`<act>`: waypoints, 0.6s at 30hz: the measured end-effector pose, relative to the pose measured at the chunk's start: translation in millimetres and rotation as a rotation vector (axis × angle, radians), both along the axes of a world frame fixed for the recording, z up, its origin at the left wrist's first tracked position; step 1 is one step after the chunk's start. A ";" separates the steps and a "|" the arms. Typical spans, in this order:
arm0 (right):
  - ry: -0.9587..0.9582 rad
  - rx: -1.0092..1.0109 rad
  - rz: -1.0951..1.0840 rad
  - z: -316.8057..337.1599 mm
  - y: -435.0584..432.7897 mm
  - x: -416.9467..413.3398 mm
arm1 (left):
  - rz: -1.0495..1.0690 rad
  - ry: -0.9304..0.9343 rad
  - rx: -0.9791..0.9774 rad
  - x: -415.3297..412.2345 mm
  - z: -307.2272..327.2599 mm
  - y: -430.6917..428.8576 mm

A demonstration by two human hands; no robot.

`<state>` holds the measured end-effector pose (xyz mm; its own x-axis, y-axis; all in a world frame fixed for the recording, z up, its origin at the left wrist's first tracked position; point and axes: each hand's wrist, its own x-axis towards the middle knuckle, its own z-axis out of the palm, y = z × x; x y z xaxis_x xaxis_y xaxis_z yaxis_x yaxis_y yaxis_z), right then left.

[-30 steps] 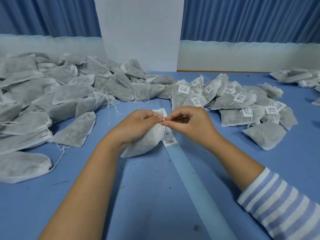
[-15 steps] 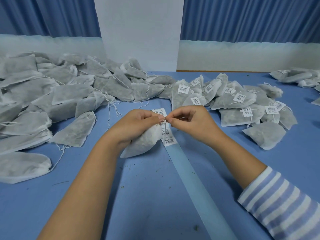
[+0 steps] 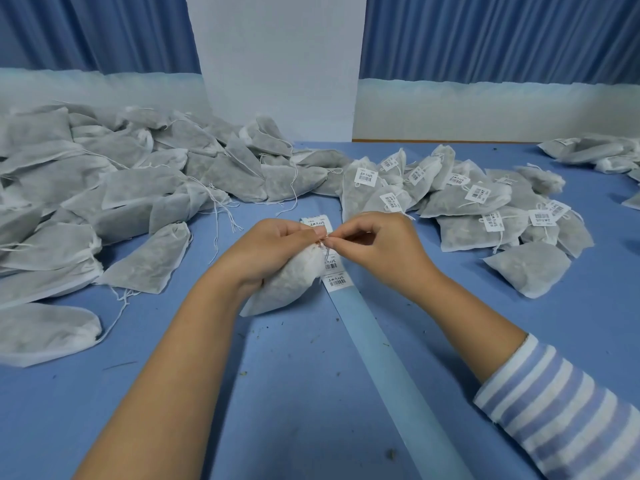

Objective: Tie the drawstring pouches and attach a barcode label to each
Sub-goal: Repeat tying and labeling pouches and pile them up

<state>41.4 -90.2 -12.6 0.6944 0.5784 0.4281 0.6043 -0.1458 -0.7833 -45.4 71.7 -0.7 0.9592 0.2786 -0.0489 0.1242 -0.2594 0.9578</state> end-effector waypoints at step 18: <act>0.513 0.214 0.125 13.3 -0.9 0.2 | -0.017 -0.014 0.199 0.8 -2.0 0.2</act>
<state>41.6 -91.1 0.7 0.7763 0.6068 0.1708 0.1412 0.0966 -0.9853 -44.6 71.9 -2.6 0.9641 0.2649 0.0184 0.1054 -0.4454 0.8891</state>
